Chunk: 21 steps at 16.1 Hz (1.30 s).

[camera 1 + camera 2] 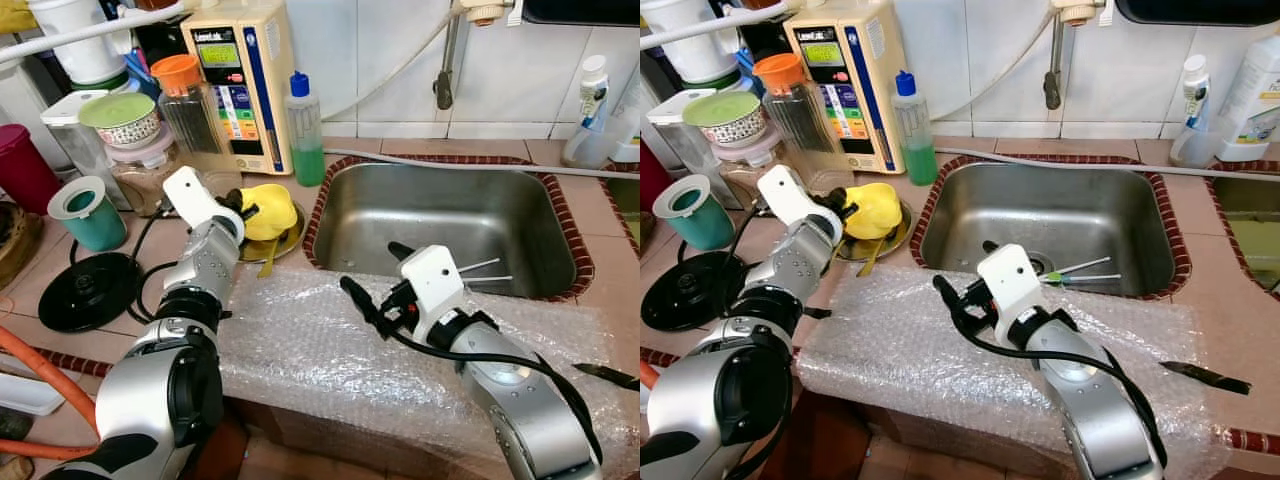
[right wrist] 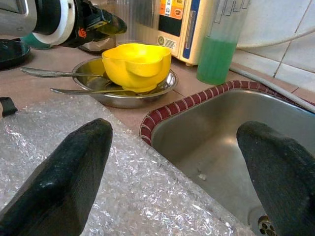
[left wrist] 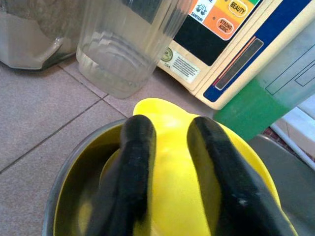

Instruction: Kitchen organization

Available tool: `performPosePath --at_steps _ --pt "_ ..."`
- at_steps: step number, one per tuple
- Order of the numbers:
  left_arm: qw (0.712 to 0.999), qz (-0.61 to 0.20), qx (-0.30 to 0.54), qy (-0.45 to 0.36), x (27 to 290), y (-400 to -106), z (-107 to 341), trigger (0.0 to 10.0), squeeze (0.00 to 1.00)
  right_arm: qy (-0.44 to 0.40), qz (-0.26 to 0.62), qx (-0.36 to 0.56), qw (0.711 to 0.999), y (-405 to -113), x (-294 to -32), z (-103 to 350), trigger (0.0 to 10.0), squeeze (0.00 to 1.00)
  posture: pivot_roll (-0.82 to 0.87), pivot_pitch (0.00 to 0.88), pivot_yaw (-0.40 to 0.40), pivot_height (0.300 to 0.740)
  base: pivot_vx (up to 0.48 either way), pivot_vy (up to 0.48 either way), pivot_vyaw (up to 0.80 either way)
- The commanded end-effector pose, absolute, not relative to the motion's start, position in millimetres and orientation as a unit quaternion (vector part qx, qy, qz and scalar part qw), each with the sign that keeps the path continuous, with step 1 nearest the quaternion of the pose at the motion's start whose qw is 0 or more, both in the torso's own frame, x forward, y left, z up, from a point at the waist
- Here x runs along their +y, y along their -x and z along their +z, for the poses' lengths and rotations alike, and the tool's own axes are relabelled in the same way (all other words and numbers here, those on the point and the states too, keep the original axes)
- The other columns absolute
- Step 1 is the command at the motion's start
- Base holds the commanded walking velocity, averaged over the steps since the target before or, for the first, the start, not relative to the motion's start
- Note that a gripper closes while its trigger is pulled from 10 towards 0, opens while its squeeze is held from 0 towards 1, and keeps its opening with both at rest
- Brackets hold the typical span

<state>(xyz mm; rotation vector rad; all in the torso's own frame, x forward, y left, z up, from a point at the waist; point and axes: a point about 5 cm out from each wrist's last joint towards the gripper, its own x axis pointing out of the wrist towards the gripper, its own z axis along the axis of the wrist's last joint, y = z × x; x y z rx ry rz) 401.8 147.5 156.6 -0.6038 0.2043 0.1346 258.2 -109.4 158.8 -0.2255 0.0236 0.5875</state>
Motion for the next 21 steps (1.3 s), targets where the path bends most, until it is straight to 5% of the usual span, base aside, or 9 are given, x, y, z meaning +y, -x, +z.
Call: performPosePath --at_steps 1,20,21 --pt "0.948 0.074 0.105 0.29 149 -403 158 10.0 1.0 0.109 0.293 0.002 0.95 -257 -105 162 10.0 0.0 -0.15 0.0 0.172 0.74 0.0 0.0 0.0" --pt "0.934 0.108 0.186 0.286 156 -399 141 10.0 1.0 0.107 0.259 -0.041 0.959 -263 -114 178 10.0 0.0 -0.17 0.0 0.179 0.74 0.0 0.0 0.0" --pt "0.931 0.105 0.193 0.291 155 -399 139 10.0 0.75 0.106 0.258 -0.041 0.959 -263 -114 178 10.0 0.0 -0.18 0.0 0.181 0.74 0.0 0.0 0.0"
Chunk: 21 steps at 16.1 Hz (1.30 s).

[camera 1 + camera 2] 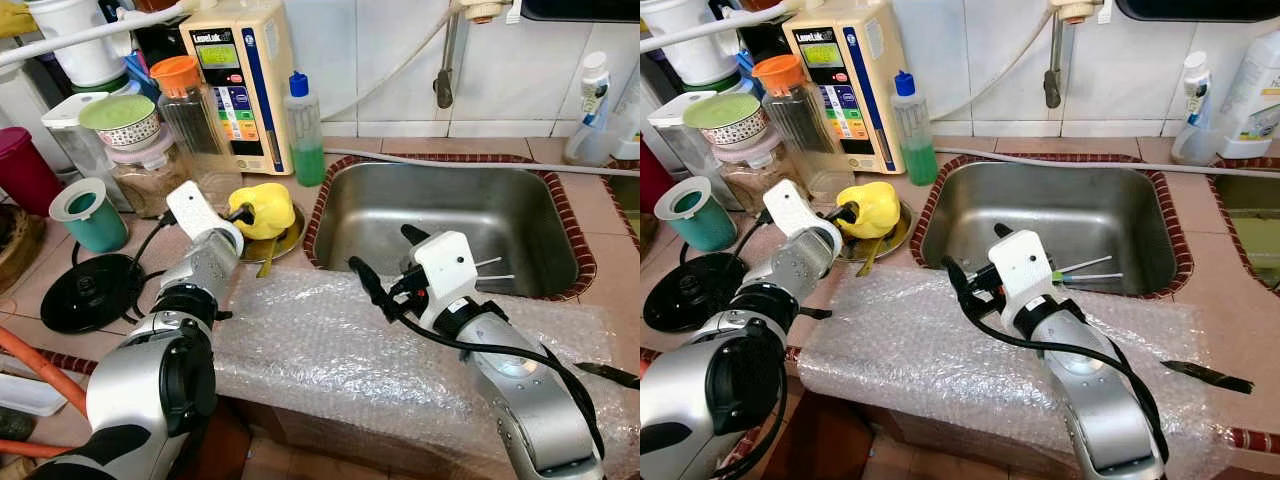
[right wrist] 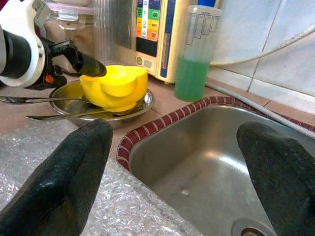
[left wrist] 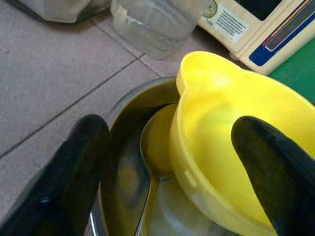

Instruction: Kitchen organization

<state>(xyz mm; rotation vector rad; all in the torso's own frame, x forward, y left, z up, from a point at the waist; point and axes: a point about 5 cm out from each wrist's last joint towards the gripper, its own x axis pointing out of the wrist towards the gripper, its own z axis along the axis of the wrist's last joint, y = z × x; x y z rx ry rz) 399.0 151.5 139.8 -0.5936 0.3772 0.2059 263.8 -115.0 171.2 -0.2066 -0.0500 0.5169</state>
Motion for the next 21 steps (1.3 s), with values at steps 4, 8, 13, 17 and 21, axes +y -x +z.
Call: performPosePath --at_steps 4,8,13,17,21 --pt "0.929 0.076 0.21 0.296 144 -399 138 10.0 0.0 0.105 0.257 -0.039 0.96 -260 -112 177 10.0 0.0 -0.18 0.0 0.19 0.74 0.0 0.0 0.0" --pt "0.946 0.074 0.205 0.239 147 -402 145 6.8 0.0 0.104 0.247 -0.04 0.962 -260 -114 176 10.0 0.0 -0.19 0.0 0.198 0.74 0.0 0.0 0.0" --pt "0.958 0.114 0.182 0.189 171 -403 151 10.0 0.0 0.104 0.246 -0.038 0.963 -260 -114 175 10.0 0.0 -0.17 0.0 0.194 0.74 0.0 0.0 0.0" --pt "0.958 0.107 0.158 0.215 169 -406 160 10.0 0.0 0.107 0.249 -0.037 0.962 -262 -115 174 10.0 0.0 -0.17 0.0 0.19 0.74 0.0 0.0 0.0" --pt "0.956 0.07 0.167 0.23 145 -408 162 10.0 0.0 0.107 0.248 -0.038 0.962 -263 -115 176 10.0 0.0 -0.17 0.0 0.189 0.74 0.0 0.0 0.0"
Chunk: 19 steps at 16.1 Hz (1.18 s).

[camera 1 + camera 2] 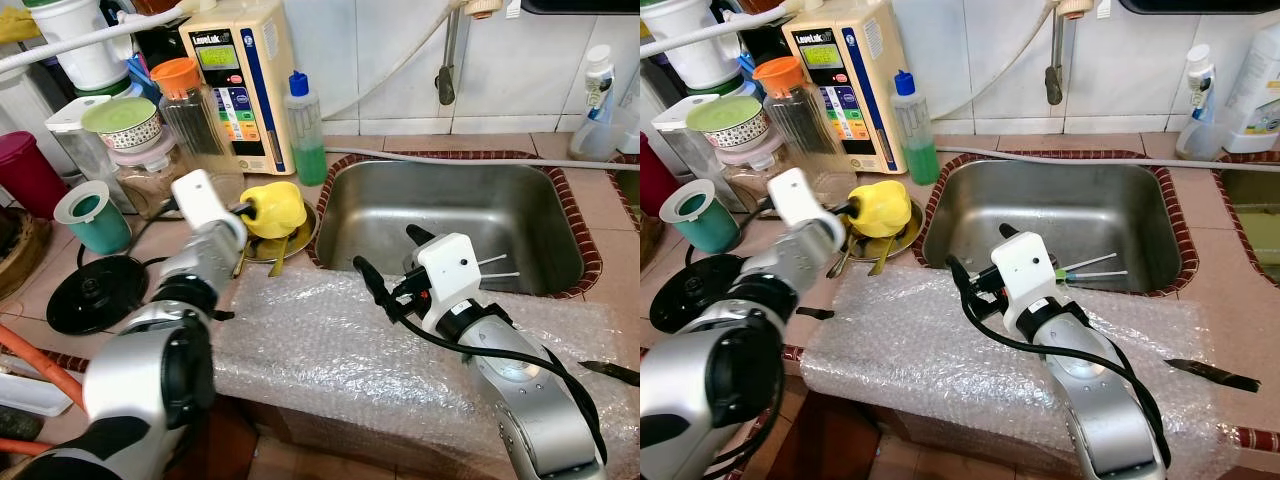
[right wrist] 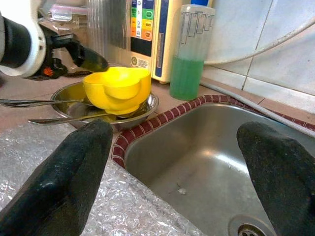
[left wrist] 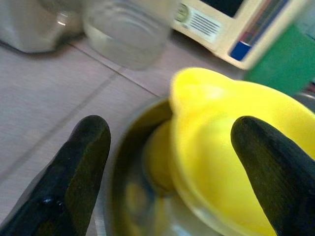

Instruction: Kitchen organization

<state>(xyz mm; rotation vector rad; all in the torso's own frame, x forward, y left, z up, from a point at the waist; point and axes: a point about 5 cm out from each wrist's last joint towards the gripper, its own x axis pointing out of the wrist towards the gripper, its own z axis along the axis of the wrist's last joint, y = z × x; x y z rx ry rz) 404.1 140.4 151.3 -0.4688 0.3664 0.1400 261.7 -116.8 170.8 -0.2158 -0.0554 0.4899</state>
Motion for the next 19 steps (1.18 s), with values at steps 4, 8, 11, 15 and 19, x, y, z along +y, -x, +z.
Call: performPosePath --at_steps 4,8,11,15,19 --pt "0.956 0.056 0.176 0.227 135 -406 157 10.0 0.0 0.106 0.246 -0.039 0.963 -262 -115 176 10.0 0.0 -0.18 0.0 0.197 0.74 0.0 0.0 0.0" --pt "0.95 0.044 0.214 0.221 132 -398 135 10.0 0.0 0.106 0.245 -0.035 0.963 -259 -115 175 10.0 0.0 -0.18 0.0 0.196 0.74 0.0 0.0 0.0" --pt "0.955 0.038 0.214 0.201 132 -397 133 0.0 0.0 0.107 0.244 -0.033 0.963 -259 -117 175 10.0 0.0 -0.18 0.0 0.189 0.74 0.0 0.0 0.0" --pt "0.95 0.042 0.225 0.211 134 -396 131 0.0 0.0 0.108 0.243 -0.032 0.963 -260 -118 175 10.0 0.0 -0.18 0.0 0.187 0.74 0.0 0.0 0.0" --pt "0.945 0.068 0.239 0.211 148 -393 124 0.0 0.0 0.108 0.241 -0.033 0.964 -260 -118 176 10.0 0.0 -0.17 0.0 0.186 0.74 0.0 0.0 0.0"
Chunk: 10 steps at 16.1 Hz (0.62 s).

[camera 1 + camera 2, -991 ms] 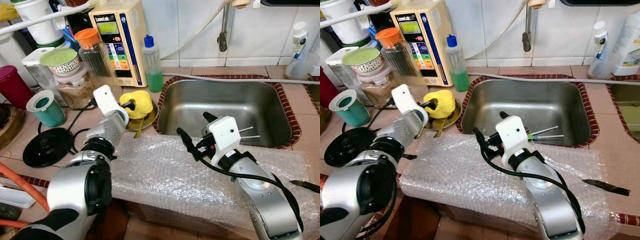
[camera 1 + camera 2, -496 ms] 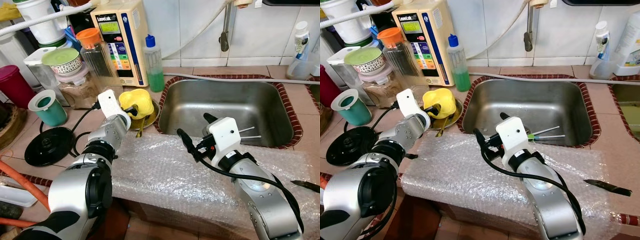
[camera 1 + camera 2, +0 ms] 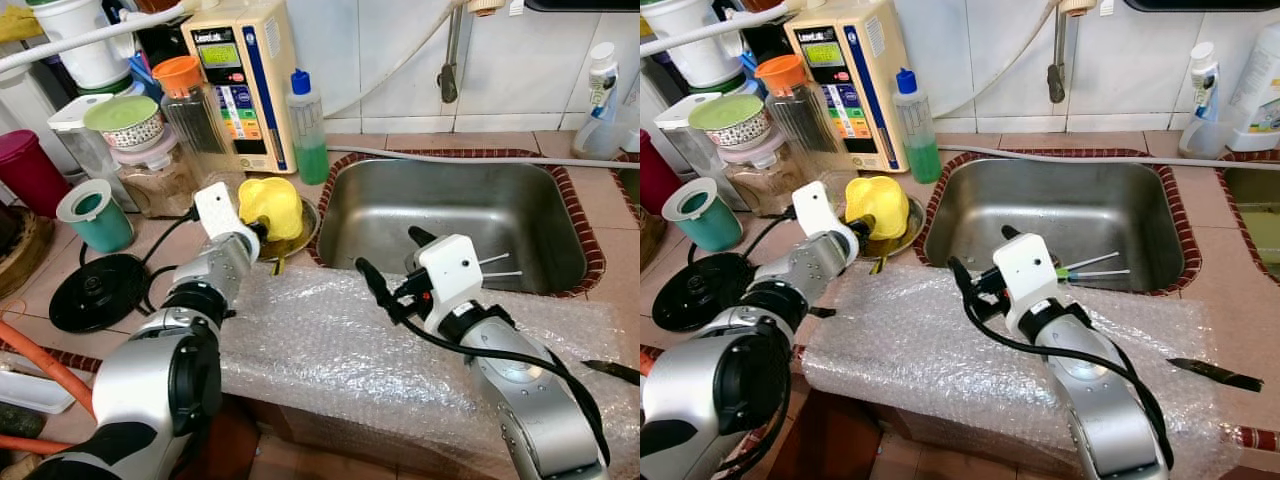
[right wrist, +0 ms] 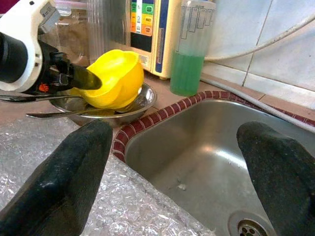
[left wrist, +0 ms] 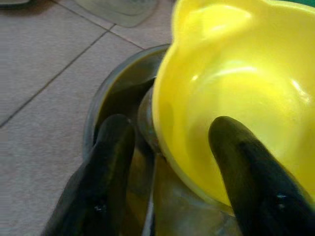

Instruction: Kitchen organization

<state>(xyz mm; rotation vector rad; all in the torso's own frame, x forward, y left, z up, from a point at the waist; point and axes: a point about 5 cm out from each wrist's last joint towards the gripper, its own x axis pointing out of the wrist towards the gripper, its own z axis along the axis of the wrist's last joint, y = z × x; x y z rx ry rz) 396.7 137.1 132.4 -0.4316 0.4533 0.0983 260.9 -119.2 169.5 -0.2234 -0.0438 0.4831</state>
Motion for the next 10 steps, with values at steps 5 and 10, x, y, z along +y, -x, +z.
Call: performPosePath --at_steps 5,10 --pt "0.942 0.108 0.261 0.18 172 -385 110 0.0 0.0 0.106 0.241 -0.032 0.964 -261 -118 176 10.0 0.0 -0.16 0.0 0.174 0.74 0.0 0.0 0.0" --pt "0.951 0.1 0.244 0.165 180 -386 114 0.0 0.0 0.104 0.245 -0.031 0.963 -264 -117 175 10.0 0.0 -0.14 0.0 0.168 0.74 0.0 0.0 0.0"
